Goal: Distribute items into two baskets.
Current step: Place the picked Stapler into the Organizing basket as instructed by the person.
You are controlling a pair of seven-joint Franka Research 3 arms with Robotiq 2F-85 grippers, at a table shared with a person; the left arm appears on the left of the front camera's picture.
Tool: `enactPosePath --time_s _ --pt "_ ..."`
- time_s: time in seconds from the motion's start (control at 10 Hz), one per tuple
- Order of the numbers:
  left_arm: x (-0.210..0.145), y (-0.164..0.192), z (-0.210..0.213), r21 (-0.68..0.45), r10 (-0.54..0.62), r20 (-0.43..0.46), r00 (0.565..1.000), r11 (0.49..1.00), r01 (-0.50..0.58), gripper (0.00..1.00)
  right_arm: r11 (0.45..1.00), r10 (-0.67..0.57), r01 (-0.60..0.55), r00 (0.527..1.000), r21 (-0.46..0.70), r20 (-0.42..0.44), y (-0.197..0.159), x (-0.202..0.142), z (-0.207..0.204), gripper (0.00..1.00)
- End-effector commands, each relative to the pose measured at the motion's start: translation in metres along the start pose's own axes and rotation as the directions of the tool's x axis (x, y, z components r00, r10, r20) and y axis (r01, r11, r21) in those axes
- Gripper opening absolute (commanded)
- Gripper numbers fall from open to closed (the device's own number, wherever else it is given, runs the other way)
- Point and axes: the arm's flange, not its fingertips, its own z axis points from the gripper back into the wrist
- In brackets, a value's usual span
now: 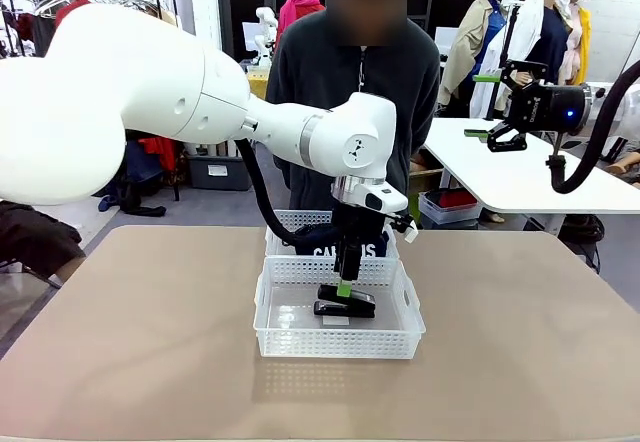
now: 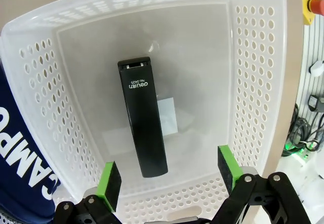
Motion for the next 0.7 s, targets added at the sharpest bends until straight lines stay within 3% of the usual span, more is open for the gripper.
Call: enactPosePath --time_s 0.0,0.4,0.6 --pt "-0.002 -0.002 0.001 0.003 0.0 -0.006 1.0 1.0 0.0 1.0 1.0 -0.003 0.003 1.0 0.011 0.016 0.001 -0.002 -0.001 1.0" --pt "0.0 0.0 0.0 0.001 0.0 0.001 1.0 1.0 0.0 1.0 1.0 -0.003 0.003 1.0 0.011 0.016 0.001 -0.002 -0.001 1.0" --pt "-0.021 -0.018 0.025 -0.022 0.103 0.08 0.992 0.995 -0.101 1.0 1.0 -0.003 0.003 1.0 0.011 0.016 0.001 -0.002 -0.001 1.0"
